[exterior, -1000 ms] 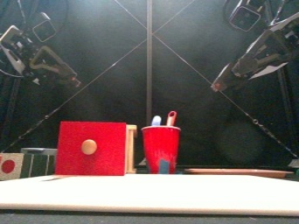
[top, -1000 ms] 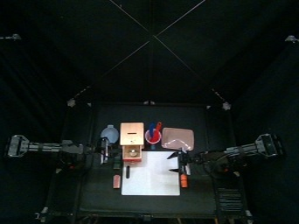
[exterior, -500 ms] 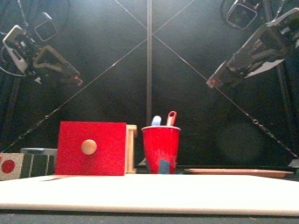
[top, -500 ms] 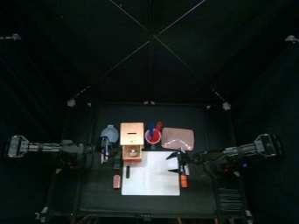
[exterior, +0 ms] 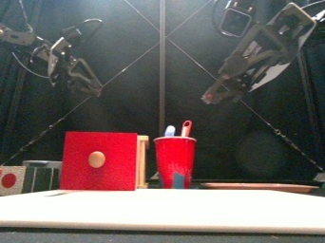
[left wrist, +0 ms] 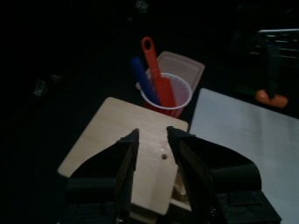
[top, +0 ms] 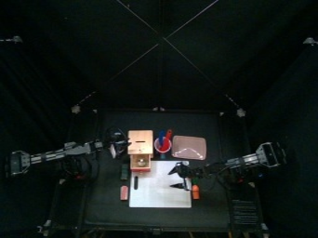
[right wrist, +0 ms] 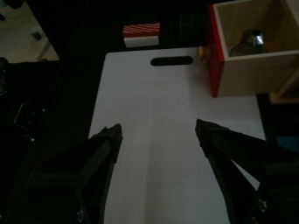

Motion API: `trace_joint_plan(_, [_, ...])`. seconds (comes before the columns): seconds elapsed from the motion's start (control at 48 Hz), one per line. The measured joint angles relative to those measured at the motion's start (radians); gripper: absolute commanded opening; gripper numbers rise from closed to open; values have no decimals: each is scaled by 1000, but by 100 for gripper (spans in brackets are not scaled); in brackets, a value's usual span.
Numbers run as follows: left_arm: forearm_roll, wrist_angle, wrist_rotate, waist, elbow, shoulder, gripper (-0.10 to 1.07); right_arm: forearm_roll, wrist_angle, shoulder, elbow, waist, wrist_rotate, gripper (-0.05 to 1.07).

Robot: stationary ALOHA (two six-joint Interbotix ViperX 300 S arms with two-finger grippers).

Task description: Close drawer

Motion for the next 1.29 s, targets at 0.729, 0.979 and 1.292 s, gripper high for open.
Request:
trace_joint_plan(0.729, [199,284,41,133,-379,465,74,-110,32,333,-301,-2,-2,30])
trace_joint_plan(0.979, [187,374,166,160,-474,589,74,-112,51,420,-370,6,0,30])
trace_joint_plan(1.292, [60,393,321,160,-491,672,74,-112,103,479,-451,8,-2,30])
